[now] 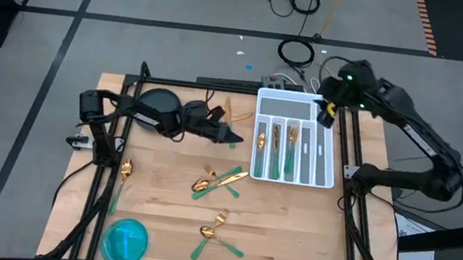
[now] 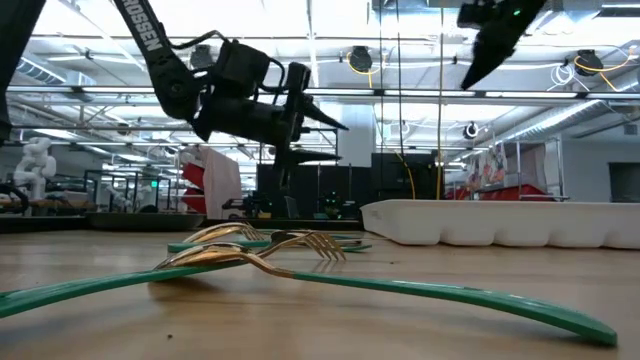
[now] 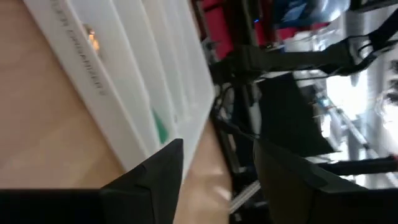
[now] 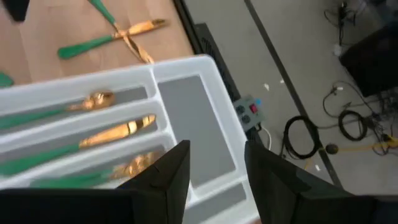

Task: Sort silverware
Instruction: Put the green knife on the silverware organizer

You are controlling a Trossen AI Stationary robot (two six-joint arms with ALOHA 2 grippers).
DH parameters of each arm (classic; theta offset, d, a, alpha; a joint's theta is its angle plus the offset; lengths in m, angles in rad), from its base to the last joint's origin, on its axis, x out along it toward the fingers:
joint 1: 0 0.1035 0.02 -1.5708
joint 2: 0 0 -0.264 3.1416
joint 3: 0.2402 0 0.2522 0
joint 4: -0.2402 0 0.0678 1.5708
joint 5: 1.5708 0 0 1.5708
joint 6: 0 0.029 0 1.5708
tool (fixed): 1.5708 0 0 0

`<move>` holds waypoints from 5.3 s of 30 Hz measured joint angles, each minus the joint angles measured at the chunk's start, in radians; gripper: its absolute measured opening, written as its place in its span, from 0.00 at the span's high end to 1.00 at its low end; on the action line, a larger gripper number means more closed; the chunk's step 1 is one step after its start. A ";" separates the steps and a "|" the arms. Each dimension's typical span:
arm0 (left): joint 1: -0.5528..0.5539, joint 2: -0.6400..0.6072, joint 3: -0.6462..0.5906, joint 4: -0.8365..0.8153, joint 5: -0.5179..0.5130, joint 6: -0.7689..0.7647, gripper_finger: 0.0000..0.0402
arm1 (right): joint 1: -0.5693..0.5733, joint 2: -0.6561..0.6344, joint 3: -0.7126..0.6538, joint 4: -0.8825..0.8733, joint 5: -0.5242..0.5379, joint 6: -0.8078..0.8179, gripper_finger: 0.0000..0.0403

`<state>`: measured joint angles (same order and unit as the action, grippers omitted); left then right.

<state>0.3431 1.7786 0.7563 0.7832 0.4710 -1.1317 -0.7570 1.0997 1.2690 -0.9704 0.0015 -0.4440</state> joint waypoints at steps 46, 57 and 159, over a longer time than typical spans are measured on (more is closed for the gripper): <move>0.037 0.182 0.517 -1.129 -0.532 0.055 0.50 | 0.000 -0.075 0.000 -0.173 -0.007 0.120 0.64; 0.030 0.190 0.521 -1.103 -0.592 0.013 0.50 | 0.000 -0.075 0.000 -0.186 -0.007 0.102 0.64; 0.008 0.178 0.615 -1.332 -0.461 0.101 0.94 | 0.000 -0.092 0.000 -0.207 -0.113 0.092 0.63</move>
<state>0.3511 1.9566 1.3716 -0.5489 0.0103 -1.0311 -0.7570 1.0077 1.2689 -1.1775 -0.1115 -0.3518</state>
